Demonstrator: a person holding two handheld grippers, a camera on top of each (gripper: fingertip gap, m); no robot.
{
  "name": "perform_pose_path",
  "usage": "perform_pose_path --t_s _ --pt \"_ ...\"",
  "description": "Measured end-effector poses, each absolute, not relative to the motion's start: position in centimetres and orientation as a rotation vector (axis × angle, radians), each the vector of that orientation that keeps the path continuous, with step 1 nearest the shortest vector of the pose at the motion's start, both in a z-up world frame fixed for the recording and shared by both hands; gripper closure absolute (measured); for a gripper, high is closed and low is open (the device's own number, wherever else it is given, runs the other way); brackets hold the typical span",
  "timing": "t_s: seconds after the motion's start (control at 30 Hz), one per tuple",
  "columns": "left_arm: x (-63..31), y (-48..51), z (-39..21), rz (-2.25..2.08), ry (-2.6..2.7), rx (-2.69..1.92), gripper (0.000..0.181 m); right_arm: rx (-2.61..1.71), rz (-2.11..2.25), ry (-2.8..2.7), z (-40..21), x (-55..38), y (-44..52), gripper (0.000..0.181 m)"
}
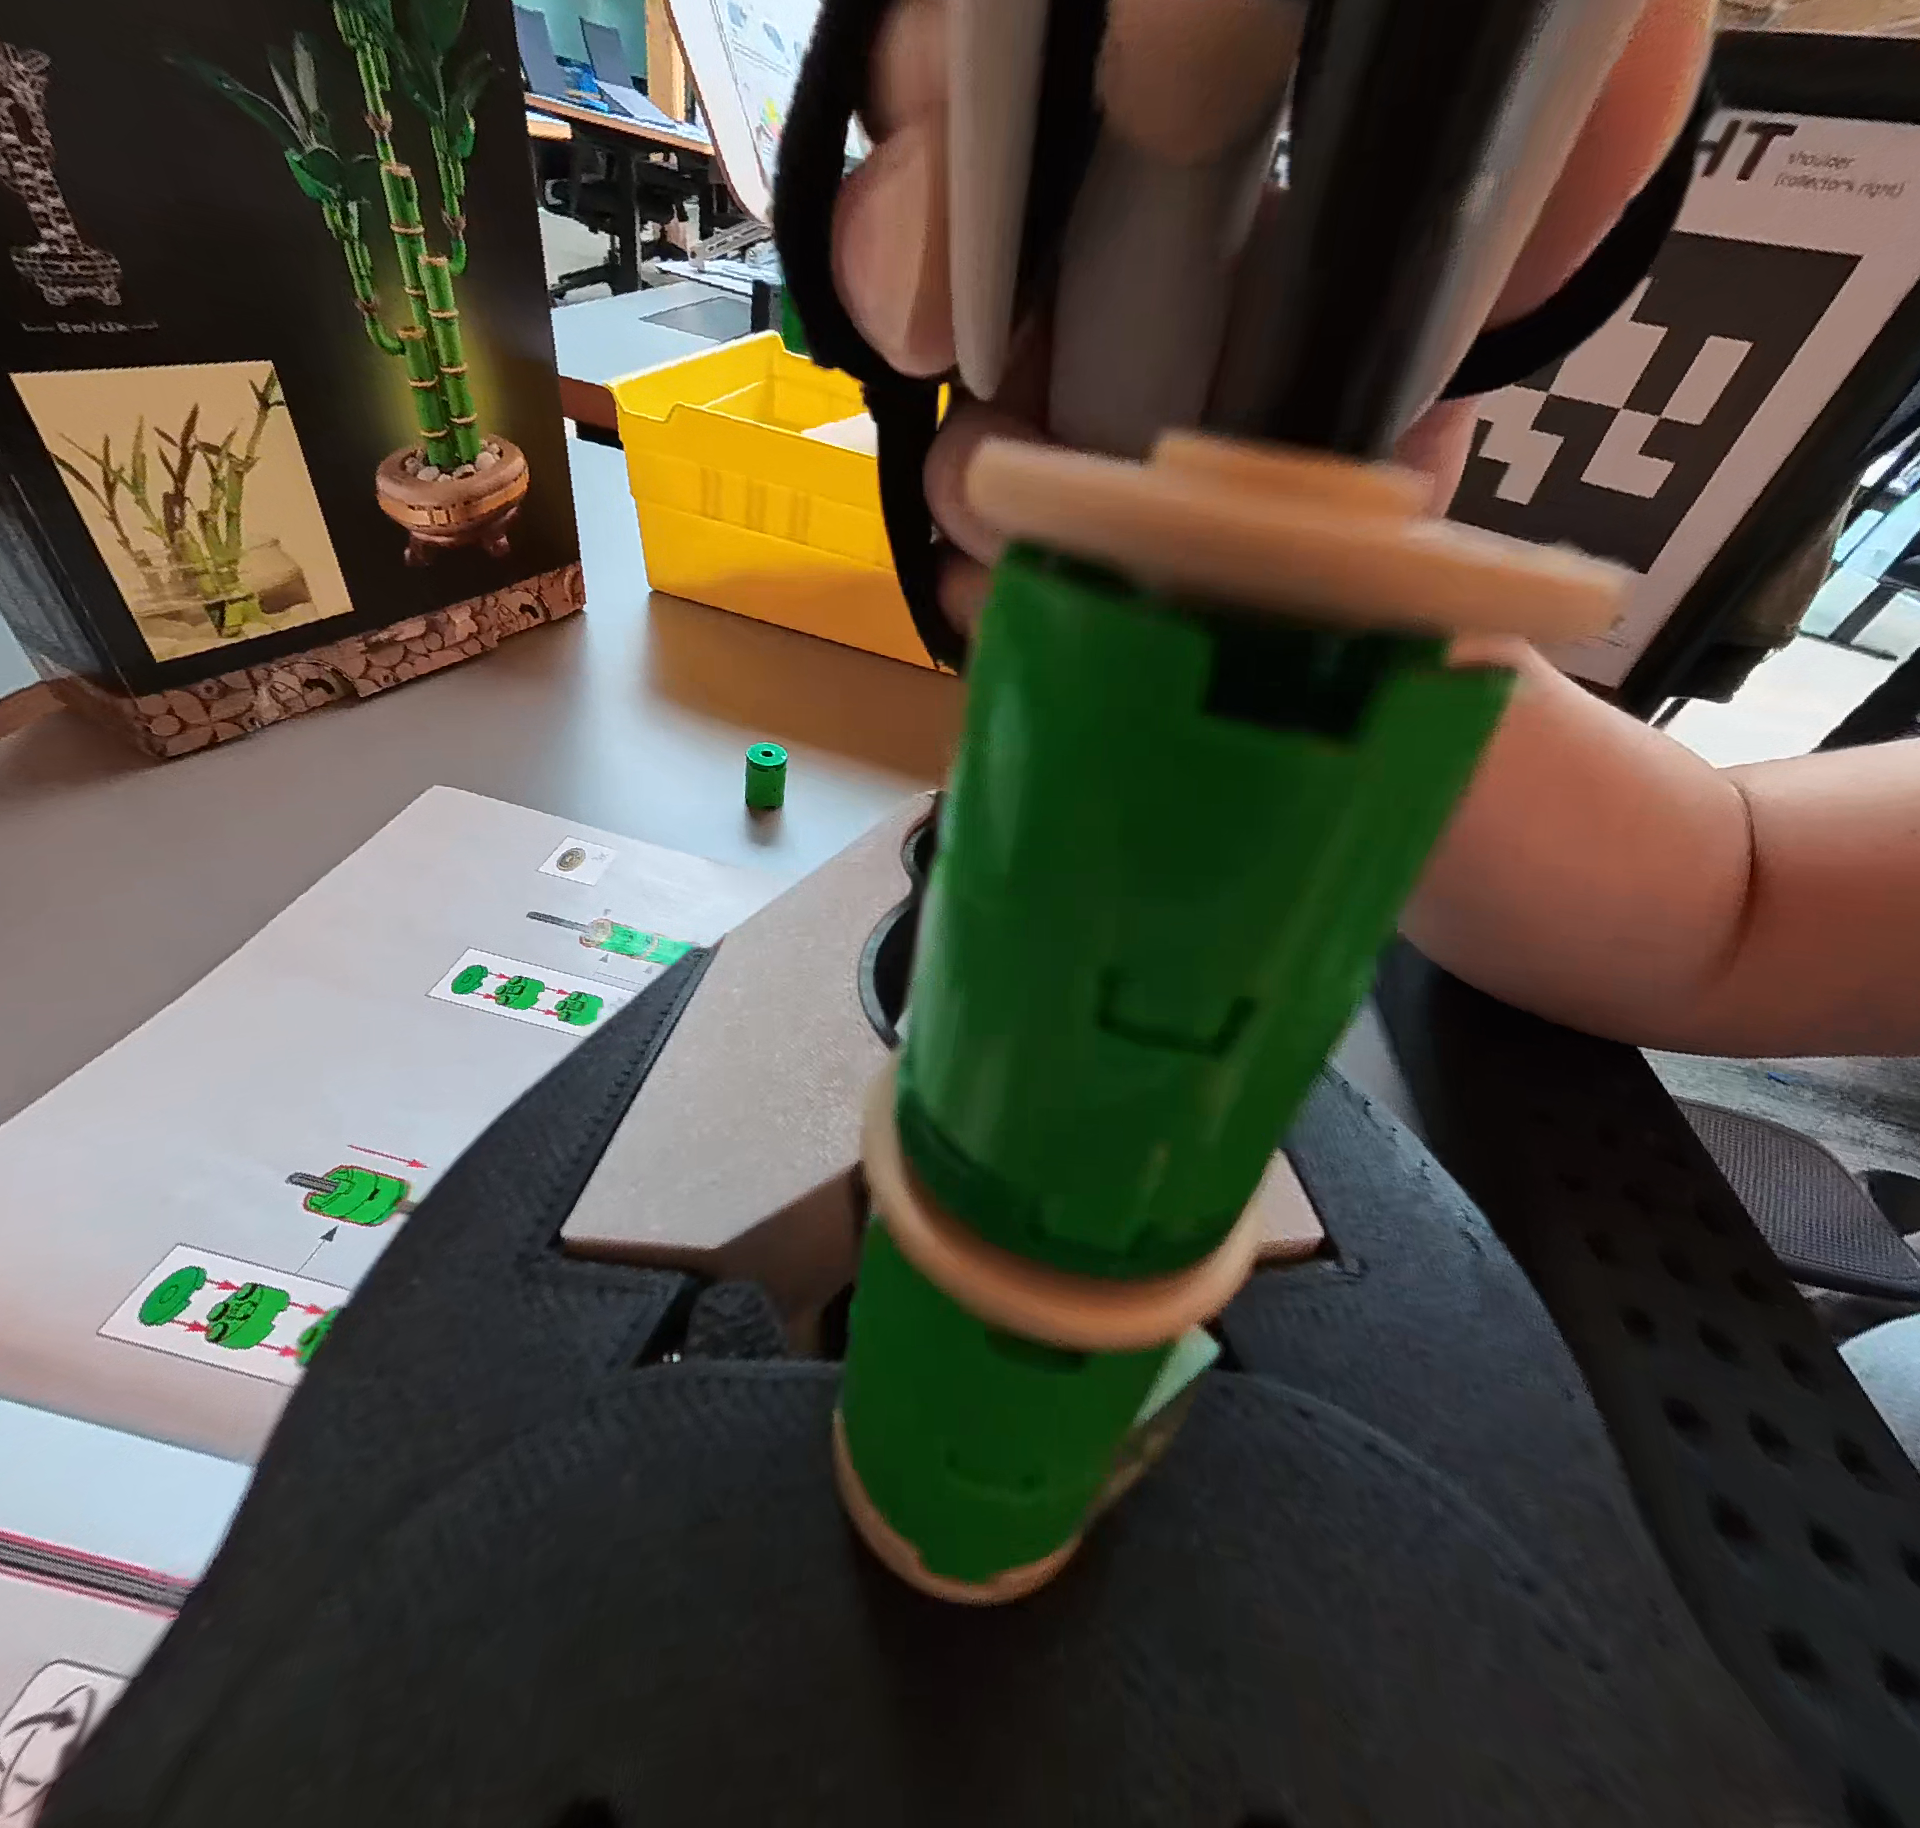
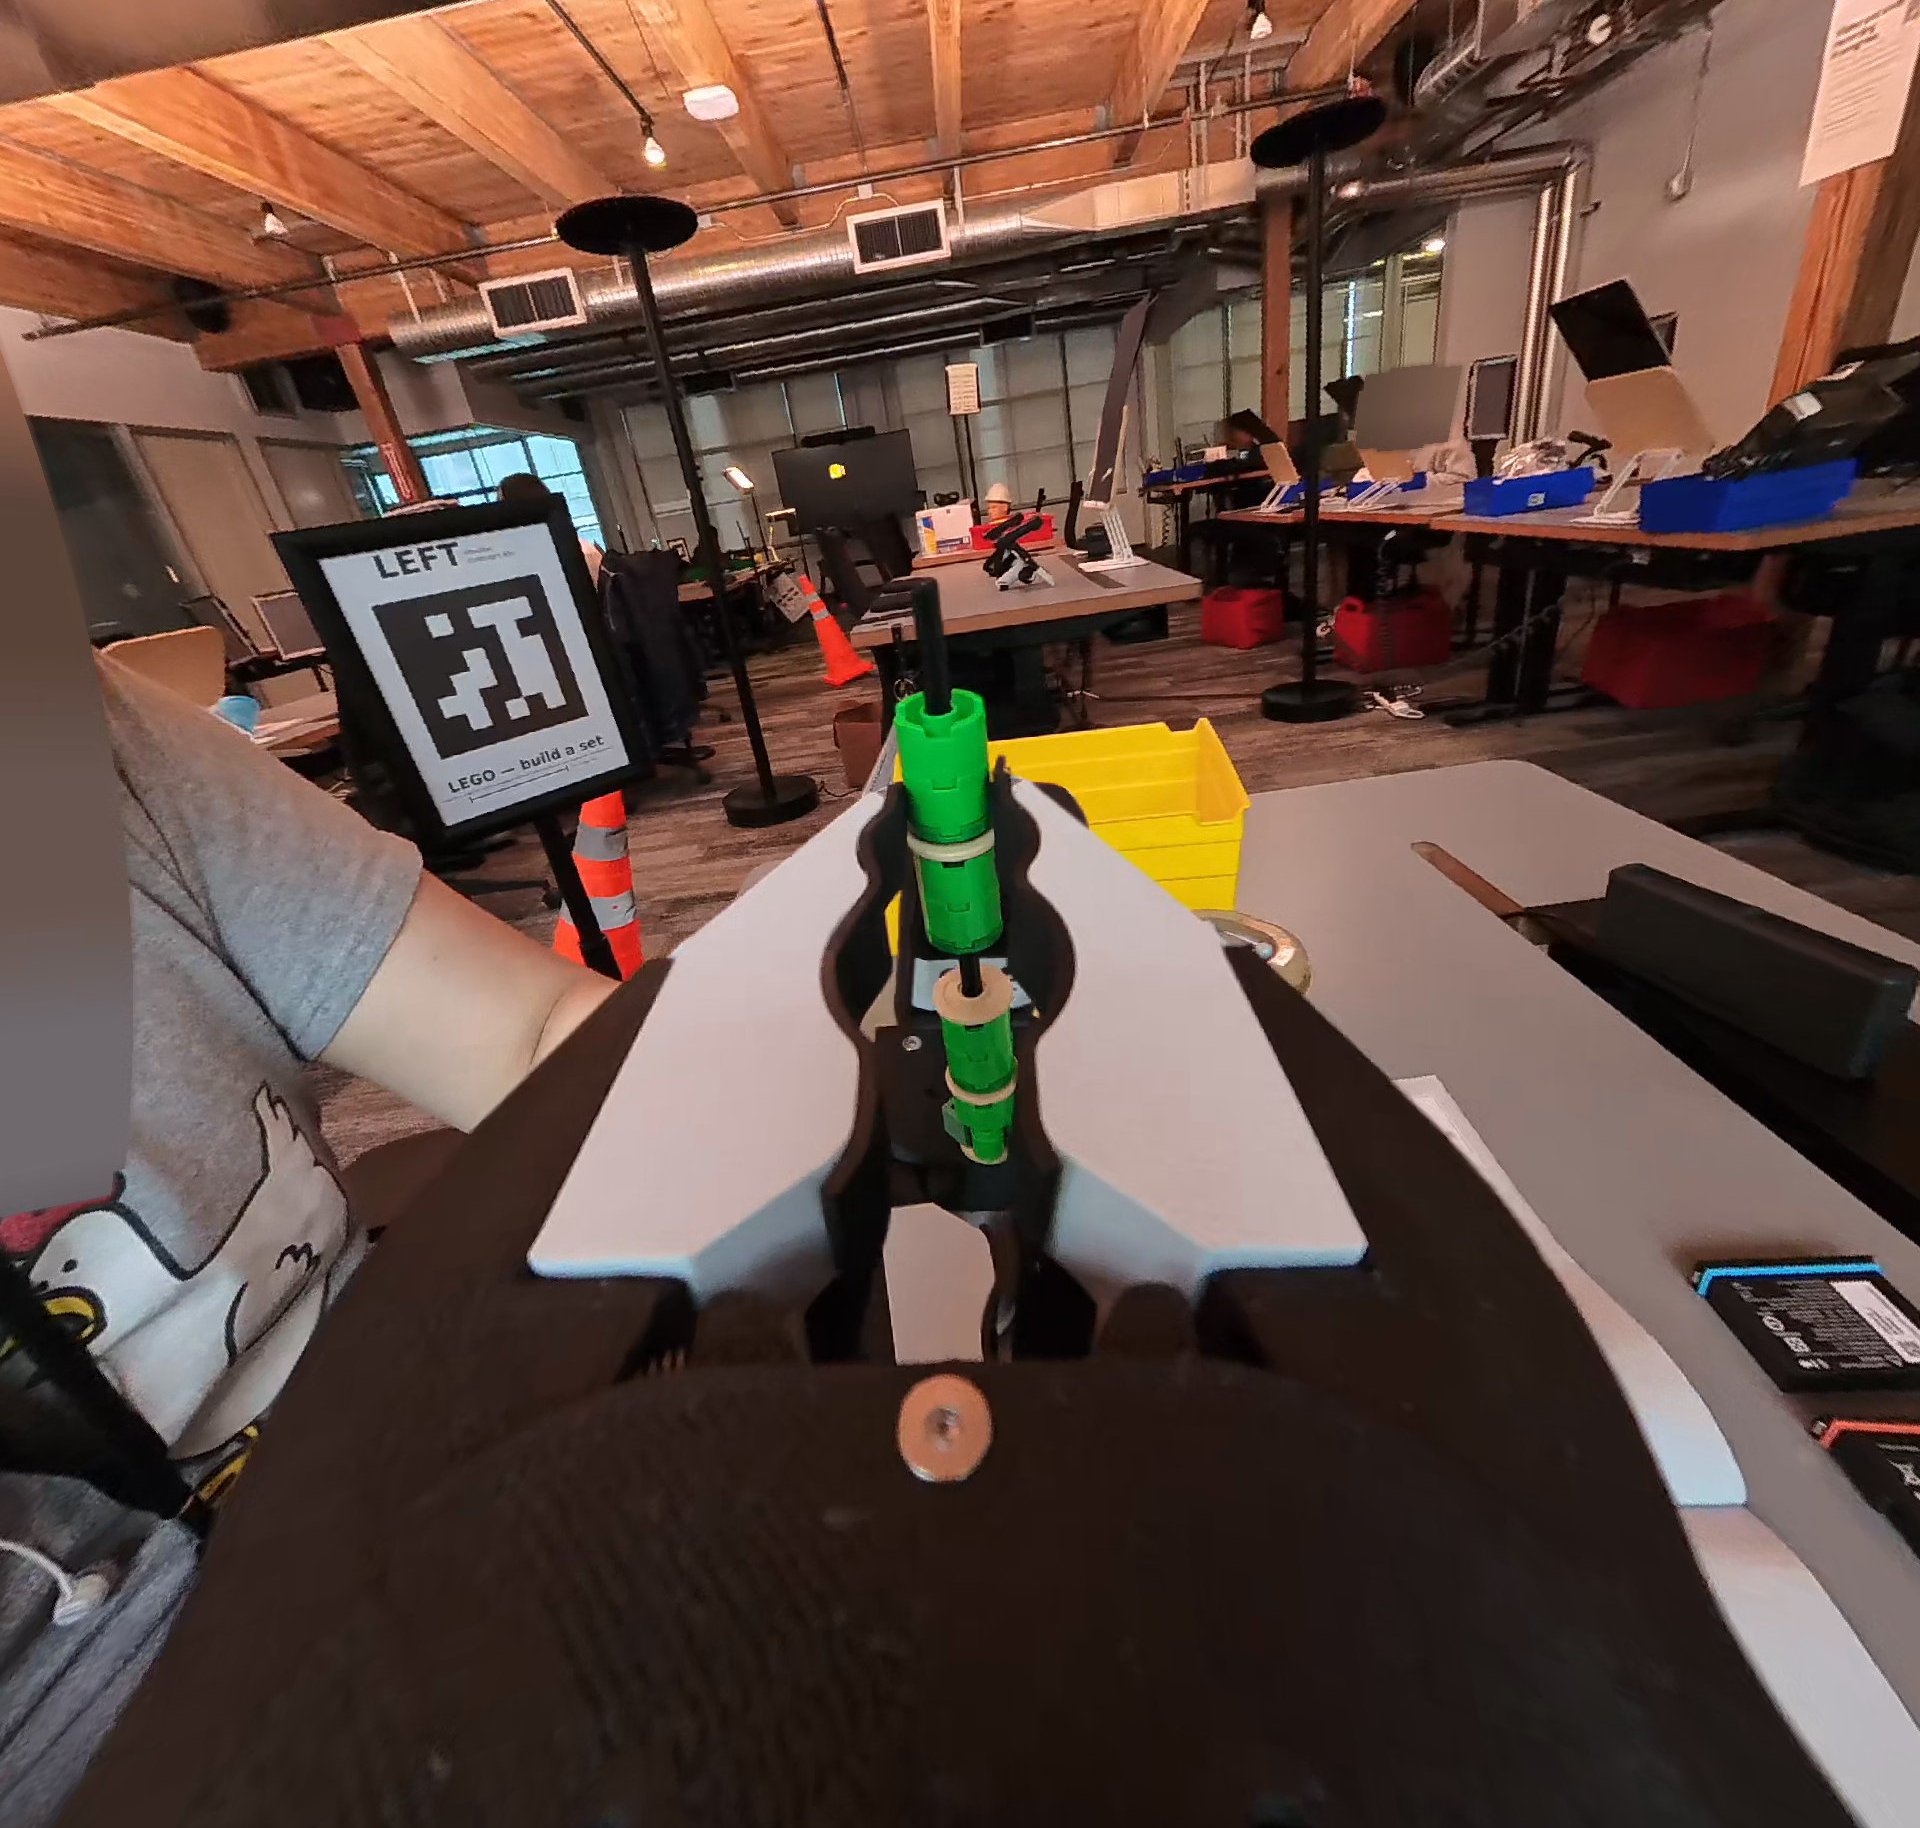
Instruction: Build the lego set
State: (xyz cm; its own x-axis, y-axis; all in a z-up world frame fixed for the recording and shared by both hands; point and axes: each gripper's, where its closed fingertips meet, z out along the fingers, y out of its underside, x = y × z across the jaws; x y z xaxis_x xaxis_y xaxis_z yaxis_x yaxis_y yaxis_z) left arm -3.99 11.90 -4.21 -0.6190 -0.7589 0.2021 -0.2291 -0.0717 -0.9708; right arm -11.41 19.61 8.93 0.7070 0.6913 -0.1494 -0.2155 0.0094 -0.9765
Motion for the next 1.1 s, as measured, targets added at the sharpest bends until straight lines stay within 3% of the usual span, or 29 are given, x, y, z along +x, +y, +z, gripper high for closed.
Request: perform_pose_path --t_s 0.73,0.9,1.1 --pt "-4.3 11.4 -4.6 -1.768 1.854 -1.029 0.181 -1.455 0.723 -0.354 9.6 -10.0 19.2 0.166" --pt "-4.1 11.7 -4.8 -1.752 1.851 -1.016 0.167 -1.469 0.707 -0.323 9.7 -9.0 19.0 0.166" --pt "-4.2 11.8 -4.5 -1.757 1.839 -1.007 0.166 -1.426 0.756 -0.288 10.3 -8.2 18.6 0.166"
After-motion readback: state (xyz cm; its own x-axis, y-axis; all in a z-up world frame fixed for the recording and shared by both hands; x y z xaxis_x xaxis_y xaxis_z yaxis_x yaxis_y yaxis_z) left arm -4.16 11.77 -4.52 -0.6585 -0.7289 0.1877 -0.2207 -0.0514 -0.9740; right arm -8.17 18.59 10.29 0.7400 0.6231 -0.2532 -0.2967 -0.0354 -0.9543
